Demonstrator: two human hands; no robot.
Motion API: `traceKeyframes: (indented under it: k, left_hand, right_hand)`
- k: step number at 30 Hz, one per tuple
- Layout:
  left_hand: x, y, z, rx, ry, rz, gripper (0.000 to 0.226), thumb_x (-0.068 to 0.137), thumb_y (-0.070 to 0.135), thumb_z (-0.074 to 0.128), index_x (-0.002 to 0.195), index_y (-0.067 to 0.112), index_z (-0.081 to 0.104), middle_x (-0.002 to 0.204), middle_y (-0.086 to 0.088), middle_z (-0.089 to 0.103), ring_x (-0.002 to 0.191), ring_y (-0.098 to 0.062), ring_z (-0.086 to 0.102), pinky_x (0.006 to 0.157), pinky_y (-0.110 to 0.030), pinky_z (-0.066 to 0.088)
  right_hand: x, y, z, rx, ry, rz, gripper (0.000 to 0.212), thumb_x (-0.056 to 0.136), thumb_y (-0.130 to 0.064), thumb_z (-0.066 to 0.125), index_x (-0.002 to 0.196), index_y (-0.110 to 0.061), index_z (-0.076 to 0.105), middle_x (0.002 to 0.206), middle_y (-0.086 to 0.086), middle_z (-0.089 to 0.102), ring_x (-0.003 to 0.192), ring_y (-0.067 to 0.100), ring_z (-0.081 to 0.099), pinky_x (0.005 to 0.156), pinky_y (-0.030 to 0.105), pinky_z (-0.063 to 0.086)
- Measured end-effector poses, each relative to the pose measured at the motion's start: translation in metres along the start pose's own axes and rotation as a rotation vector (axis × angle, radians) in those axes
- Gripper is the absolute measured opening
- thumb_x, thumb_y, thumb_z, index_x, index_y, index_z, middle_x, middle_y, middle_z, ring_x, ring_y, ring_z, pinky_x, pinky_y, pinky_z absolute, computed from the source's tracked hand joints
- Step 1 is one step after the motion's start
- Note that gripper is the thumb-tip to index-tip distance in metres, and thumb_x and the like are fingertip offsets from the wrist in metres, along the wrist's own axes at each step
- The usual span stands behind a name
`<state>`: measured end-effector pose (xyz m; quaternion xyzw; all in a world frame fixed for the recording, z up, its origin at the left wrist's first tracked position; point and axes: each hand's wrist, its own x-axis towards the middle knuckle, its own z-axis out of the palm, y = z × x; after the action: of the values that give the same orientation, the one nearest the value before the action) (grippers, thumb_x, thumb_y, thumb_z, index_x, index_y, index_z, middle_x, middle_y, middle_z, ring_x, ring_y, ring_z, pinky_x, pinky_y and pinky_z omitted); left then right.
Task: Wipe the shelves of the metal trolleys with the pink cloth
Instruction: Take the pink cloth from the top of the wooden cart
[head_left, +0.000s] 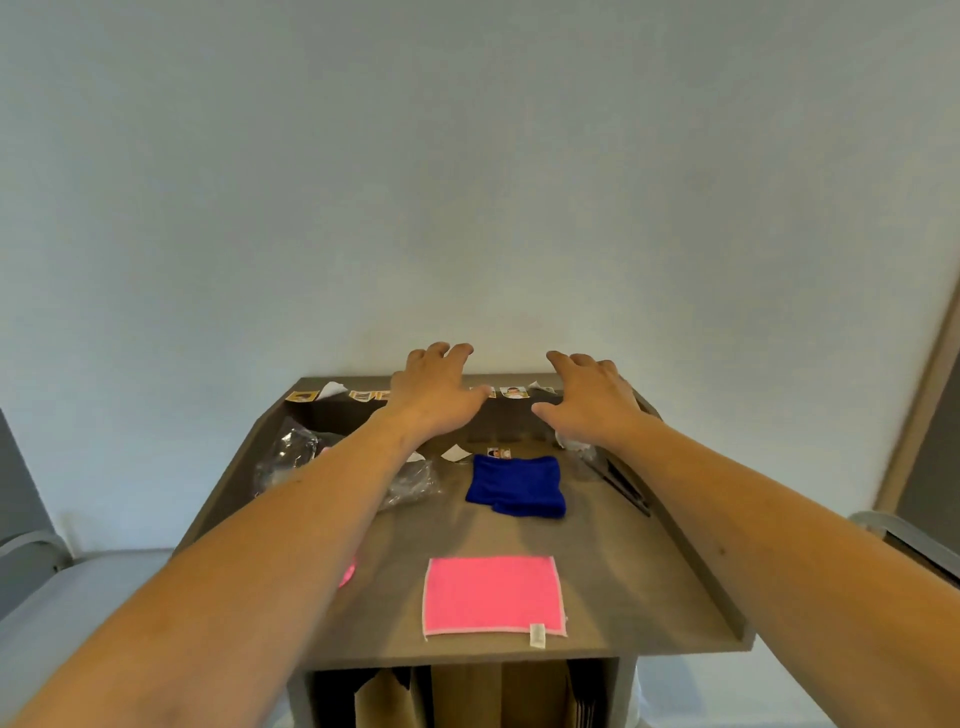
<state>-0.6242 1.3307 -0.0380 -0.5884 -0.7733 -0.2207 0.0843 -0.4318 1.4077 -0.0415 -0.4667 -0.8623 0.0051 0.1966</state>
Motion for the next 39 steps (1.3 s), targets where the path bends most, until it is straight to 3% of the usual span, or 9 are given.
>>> traceKeyframes:
  k: [12, 21, 27, 33, 39]
  left_hand:
    - [0.047, -0.001, 0.074, 0.026, -0.054, -0.094, 0.068, 0.093, 0.056, 0.056, 0.152, 0.03, 0.034, 0.16, -0.004, 0.034, 0.146, -0.031, 0.03, 0.113, -0.051, 0.035]
    - [-0.002, -0.044, 0.15, 0.008, -0.216, -0.112, 0.066, 0.091, 0.055, 0.057, 0.148, 0.026, 0.041, 0.153, -0.007, 0.042, 0.138, -0.034, 0.038, 0.108, -0.051, 0.041]
    - [-0.034, -0.066, 0.177, -0.006, -0.299, -0.118, 0.07, 0.09, 0.059, 0.057, 0.149, 0.027, 0.038, 0.155, -0.007, 0.039, 0.141, -0.034, 0.034, 0.111, -0.053, 0.037]
    - [-0.051, -0.082, 0.184, -0.077, -0.28, -0.152, 0.068, 0.093, 0.054, 0.059, 0.151, 0.027, 0.036, 0.157, -0.005, 0.036, 0.144, -0.031, 0.032, 0.112, -0.052, 0.036]
    - [-0.048, -0.09, 0.178, -0.107, -0.238, -0.153, 0.066, 0.093, 0.052, 0.06, 0.151, 0.026, 0.038, 0.155, -0.004, 0.038, 0.143, -0.029, 0.032, 0.112, -0.049, 0.035]
  right_hand:
    - [0.064, 0.053, 0.079, 0.049, -0.141, -0.028, 0.079, 0.092, -0.053, 0.065, 0.158, -0.027, 0.029, 0.156, 0.009, 0.042, 0.143, 0.039, 0.035, 0.111, 0.057, 0.039]
    - [0.02, 0.044, 0.158, 0.043, -0.287, -0.023, 0.08, 0.091, -0.052, 0.064, 0.157, -0.024, 0.03, 0.152, 0.011, 0.044, 0.137, 0.04, 0.039, 0.107, 0.054, 0.042]
    - [-0.025, 0.018, 0.198, 0.036, -0.352, -0.135, 0.078, 0.091, -0.05, 0.063, 0.157, -0.024, 0.03, 0.153, 0.008, 0.043, 0.136, 0.036, 0.039, 0.106, 0.053, 0.041]
    - [-0.05, -0.004, 0.224, 0.005, -0.423, -0.261, 0.081, 0.092, -0.071, 0.049, 0.157, -0.027, 0.031, 0.162, 0.01, 0.034, 0.147, 0.033, 0.031, 0.12, 0.055, 0.028]
    - [-0.063, -0.014, 0.241, 0.01, -0.503, -0.298, 0.079, 0.094, -0.076, 0.034, 0.159, -0.032, 0.024, 0.167, 0.008, 0.026, 0.153, 0.033, 0.02, 0.123, 0.06, 0.016]
